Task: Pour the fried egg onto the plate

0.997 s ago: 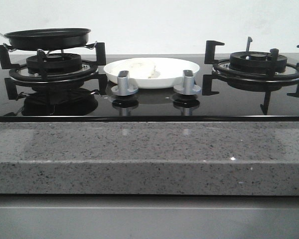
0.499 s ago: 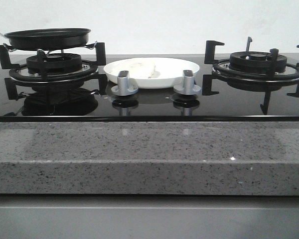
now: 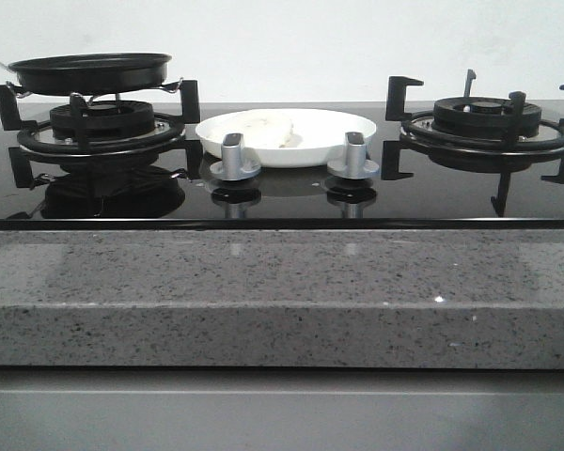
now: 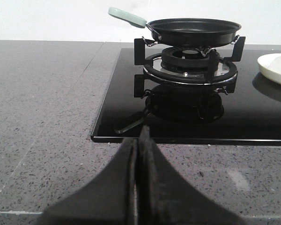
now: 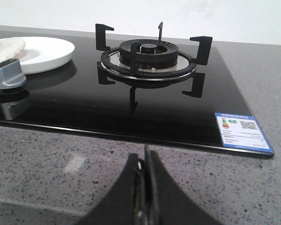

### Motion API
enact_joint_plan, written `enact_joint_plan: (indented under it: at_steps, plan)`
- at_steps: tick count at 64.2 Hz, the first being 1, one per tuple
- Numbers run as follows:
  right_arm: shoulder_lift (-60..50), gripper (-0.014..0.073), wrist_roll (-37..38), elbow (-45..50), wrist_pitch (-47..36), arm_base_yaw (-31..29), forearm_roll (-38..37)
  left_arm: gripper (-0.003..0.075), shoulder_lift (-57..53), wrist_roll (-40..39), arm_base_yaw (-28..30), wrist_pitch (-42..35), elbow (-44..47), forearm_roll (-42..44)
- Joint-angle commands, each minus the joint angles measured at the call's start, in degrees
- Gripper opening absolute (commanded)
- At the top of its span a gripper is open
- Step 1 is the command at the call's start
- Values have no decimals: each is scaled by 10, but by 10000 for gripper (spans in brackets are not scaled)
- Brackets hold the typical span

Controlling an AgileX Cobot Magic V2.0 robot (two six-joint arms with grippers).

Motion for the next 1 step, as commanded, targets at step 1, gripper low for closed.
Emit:
enact_joint_plan:
  at_steps: [1]
  plan:
    - [-11,-68,0,-2,-49,-3,-5,-19,-9,-6,1,-49,4,-5]
